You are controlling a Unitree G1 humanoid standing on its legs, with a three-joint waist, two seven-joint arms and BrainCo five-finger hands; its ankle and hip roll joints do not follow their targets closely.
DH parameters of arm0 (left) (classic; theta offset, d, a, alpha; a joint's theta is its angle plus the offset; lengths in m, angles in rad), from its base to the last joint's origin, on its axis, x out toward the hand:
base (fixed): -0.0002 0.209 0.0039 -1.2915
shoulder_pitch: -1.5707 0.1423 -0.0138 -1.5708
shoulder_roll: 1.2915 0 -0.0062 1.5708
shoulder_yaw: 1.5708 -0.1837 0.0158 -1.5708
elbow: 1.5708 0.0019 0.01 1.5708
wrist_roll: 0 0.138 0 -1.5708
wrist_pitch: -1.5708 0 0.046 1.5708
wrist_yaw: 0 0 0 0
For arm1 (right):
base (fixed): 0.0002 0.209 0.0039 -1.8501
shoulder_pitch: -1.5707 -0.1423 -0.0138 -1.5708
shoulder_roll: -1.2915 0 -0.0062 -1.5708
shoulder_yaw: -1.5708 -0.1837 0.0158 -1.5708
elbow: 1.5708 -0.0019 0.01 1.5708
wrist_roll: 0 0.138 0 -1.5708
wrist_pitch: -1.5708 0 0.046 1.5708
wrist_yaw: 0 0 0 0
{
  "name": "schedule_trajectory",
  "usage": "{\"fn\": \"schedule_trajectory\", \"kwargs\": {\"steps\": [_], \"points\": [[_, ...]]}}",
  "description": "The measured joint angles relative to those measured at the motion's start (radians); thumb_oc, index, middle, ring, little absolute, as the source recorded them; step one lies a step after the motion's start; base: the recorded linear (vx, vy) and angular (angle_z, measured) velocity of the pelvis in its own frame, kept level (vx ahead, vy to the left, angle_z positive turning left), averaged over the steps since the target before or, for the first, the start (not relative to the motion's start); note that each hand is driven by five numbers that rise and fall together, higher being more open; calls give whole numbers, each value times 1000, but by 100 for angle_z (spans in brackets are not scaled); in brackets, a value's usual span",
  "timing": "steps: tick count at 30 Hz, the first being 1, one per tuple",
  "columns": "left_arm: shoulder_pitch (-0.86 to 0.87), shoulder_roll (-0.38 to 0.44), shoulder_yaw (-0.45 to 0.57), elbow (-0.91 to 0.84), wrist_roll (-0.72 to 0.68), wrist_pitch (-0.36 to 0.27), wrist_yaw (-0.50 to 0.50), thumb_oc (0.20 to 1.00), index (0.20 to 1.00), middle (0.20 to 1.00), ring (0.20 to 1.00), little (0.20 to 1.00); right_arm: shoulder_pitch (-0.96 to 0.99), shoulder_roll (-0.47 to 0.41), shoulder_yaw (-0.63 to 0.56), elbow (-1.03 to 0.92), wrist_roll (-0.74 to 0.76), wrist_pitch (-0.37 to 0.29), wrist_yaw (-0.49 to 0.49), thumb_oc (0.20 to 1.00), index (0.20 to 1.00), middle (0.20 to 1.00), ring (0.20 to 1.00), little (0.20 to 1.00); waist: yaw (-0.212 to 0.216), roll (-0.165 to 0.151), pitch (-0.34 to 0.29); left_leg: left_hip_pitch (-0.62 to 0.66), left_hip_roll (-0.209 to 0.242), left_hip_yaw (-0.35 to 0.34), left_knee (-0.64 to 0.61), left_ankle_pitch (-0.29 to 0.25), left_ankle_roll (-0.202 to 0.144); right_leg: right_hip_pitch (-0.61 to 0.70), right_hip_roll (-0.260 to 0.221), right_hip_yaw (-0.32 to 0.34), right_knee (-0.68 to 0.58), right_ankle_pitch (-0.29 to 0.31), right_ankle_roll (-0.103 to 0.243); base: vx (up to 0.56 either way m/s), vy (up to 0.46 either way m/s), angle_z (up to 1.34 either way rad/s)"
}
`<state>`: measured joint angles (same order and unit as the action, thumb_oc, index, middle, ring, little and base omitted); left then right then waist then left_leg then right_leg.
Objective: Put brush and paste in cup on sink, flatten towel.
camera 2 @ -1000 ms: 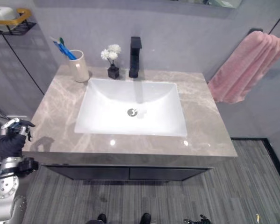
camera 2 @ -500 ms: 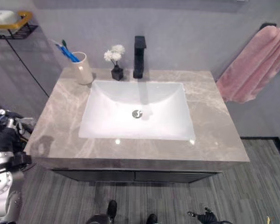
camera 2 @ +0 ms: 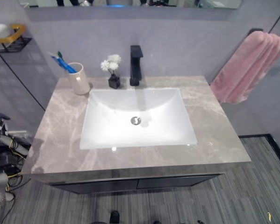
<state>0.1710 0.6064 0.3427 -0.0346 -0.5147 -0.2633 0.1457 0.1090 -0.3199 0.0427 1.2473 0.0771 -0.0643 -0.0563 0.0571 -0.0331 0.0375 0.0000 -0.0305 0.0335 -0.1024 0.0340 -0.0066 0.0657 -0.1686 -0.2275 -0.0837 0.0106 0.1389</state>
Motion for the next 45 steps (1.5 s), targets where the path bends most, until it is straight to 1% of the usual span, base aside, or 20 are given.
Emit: {"fn": "schedule_trajectory", "kwargs": {"steps": [3, 4, 5, 7, 9, 11, 12, 15, 18, 20, 24, 26, 27, 30, 34, 35, 37, 39, 41, 45], "points": [[-7, 37, -14, 57, -17, 16, -12, 200, 200, 200, 200, 200, 22, -2, 4, 16, -15, 7, 11, 1000, 1000, 1000, 1000, 1000, -10, -3, -17, -3, 6, 13, -2, -3, -3, -13, 5, 15, 0, 2, -4, 2, 56, -13], [-39, 90, -40, 121, -15, 31, -15, 200, 200, 200, 200, 200, 27, -5, 23, 28, -39, 9, 17, 1000, 1000, 1000, 1000, 1000, -11, -8, -20, -11, 8, 10, -2, -3, -4, -18, 7, 13, 0, 4, -6, -2, 43, -1], [-57, 121, -49, 155, -14, 38, -15, 200, 200, 200, 200, 200, 33, -4, 29, 28, -39, 14, 19, 1000, 1000, 1000, 1000, 1000, -14, -14, -24, -20, 10, 10, -2, -2, -4, -28, 10, 14, 0, 5, -8, -4, 41, 2], [-95, 198, -45, 239, -2, 61, -9, 200, 200, 200, 200, 200, 44, -3, 40, 25, -39, 16, 34, 1000, 1000, 1000, 1000, 1000, -25, -35, -28, -40, 14, 13, -2, 1, -7, -49, 12, 15, 0, 13, -11, -3, 27, -6], [-137, 249, -60, 289, 4, 77, -5, 200, 200, 200, 200, 200, 58, -2, 41, 29, -39, 20, 39, 1000, 1000, 1000, 1000, 1000, -35, -54, -32, -54, 15, 14, -2, 3, -8, -64, 12, 15, 0, 16, -11, -16, 11, -2], [-207, 345, -127, 385, 2, 86, -5, 200, 200, 200, 200, 200, 55, -3, 41, 33, -39, 27, 39, 1000, 1000, 1000, 1000, 1000, -49, -78, -27, -77, 16, 24, 2, 9, -8, -92, 12, 23, 0, 24, -10, -36, 28, -15], [-215, 410, -150, 421, 1, 107, -23, 200, 200, 200, 200, 200, 44, -3, 42, 31, -39, 27, 38, 1000, 1000, 1000, 1000, 1000, -57, -88, -25, -93, 19, 36, 2, 10, -8, -112, 13, 28, 0, 32, -13, -24, 24, -22], [-302, 429, -177, 491, -2, 118, -33, 200, 200, 200, 200, 200, 38, 2, 42, 30, -38, 27, 38, 1000, 1000, 1000, 1000, 1000, -64, -89, -15, -118, 16, 44, 2, 21, -3, -142, 11, 37, 0, 48, -12, -9, 17, -10], [-360, 426, -217, 516, -20, 117, -33, 200, 200, 200, 200, 200, 31, 8, 66, 23, -35, 26, 40, 1000, 1000, 1000, 1000, 1000, -68, -90, -2, -134, 16, 51, 2, 21, -3, -161, 11, 44, 0, 51, -10, 1, 9, -7], [-377, 427, -239, 517, -32, 119, -34, 200, 200, 200, 200, 200, 3, 6, 75, 20, -32, 25, 38, 1000, 1000, 1000, 1000, 1000, -72, -92, 14, -146, 17, 62, 2, 22, -3, -179, 11, 52, 0, 56, -11, 17, 9, -15], [-420, 427, -287, 517, -38, 119, -36, 200, 200, 200, 200, 200, -23, 5, 106, -16, -27, 25, 37, 1000, 1000, 1000, 1000, 1000, -79, -93, 23, -178, 20, 66, 3, 27, -6, -214, 14, 56, 0, 59, -13, 10, 1, -3], [-431, 427, -296, 517, -38, 119, -36, 200, 200, 200, 200, 200, -41, 6, 113, -24, -26, 18, 37, 1000, 1000, 1000, 1000, 1000, -81, -90, 36, -182, 20, 68, 3, 31, -6, -219, 15, 58, 0, 61, -13, 6, -1, -3], [-437, 427, -305, 517, -38, 119, -36, 200, 200, 200, 200, 200, -57, 4, 129, -55, -21, 18, 36, 1000, 1000, 1000, 1000, 1000, -83, -84, 42, -191, 20, 72, 3, 31, -6, -230, 16, 65, 0, 62, -13, 14, -9, -9], [-477, 427, -307, 517, -40, 115, -34, 200, 200, 200, 200, 200, -91, 2, 162, -113, 3, 7, 34, 1000, 1000, 1000, 1000, 1000, -82, -81, 64, -201, 22, 82, 3, 31, -6, -246, 19, 73, 0, 65, -12, 27, -15, -9], [-560, 427, -350, 542, -59, 114, -30, 200, 200, 200, 200, 200, -113, 3, 190, -171, 3, -6, 34, 1000, 1000, 1000, 1000, 1000, -88, -81, 72, -214, 23, 91, 3, 31, -6, -263, 21, 80, 0, 69, -12, 12, -13, -7], [-606, 432, -390, 548, -60, 113, -19, 200, 200, 200, 200, 200, -116, 1, 194, -173, 3, -9, 30, 1000, 1000, 1000, 1000, 1000, -89, -81, 72, -230, 24, 92, 3, 32, -6, -279, 20, 82, 0, 71, -12, 0, 0, 0], [-644, 433, -401, 557, -66, 101, -14, 200, 200, 200, 200, 200, -127, 2, 197, -169, 3, -8, 26, 1000, 1000, 1000, 1000, 1000, -93, -81, 76, -249, 24, 93, 3, 36, -6, -300, 21, 84, 0, 75, -12, 26, -5, -4], [-668, 434, -411, 565, -76, 101, -13, 200, 200, 200, 200, 200, -128, 1, 198, -165, 3, -7, 22, 1000, 1000, 1000, 1000, 1000, -100, -81, 76, -253, 24, 94, 3, 36, -6, -306, 22, 87, 0, 76, -11, 15, -2, -3], [-735, 436, -451, 593, -76, 97, -10, 200, 200, 200, 200, 200, -130, -3, 198, -161, 3, -7, 16, 1000, 1000, 1000, 1000, 1000, -105, -82, 77, -270, 25, 93, 3, 37, -6, -321, 23, 85, 0, 77, -12, 0, 0, 0], [-790, 436, -473, 613, -76, 95, 8, 200, 200, 200, 200, 200, -130, -4, 199, -161, 3, -7, 15, 1000, 1000, 1000, 1000, 1000, -117, -82, 77, -282, 29, 95, 3, 37, -7, -337, 27, 88, 0, 78, -13, 12, -5, -3]]}}
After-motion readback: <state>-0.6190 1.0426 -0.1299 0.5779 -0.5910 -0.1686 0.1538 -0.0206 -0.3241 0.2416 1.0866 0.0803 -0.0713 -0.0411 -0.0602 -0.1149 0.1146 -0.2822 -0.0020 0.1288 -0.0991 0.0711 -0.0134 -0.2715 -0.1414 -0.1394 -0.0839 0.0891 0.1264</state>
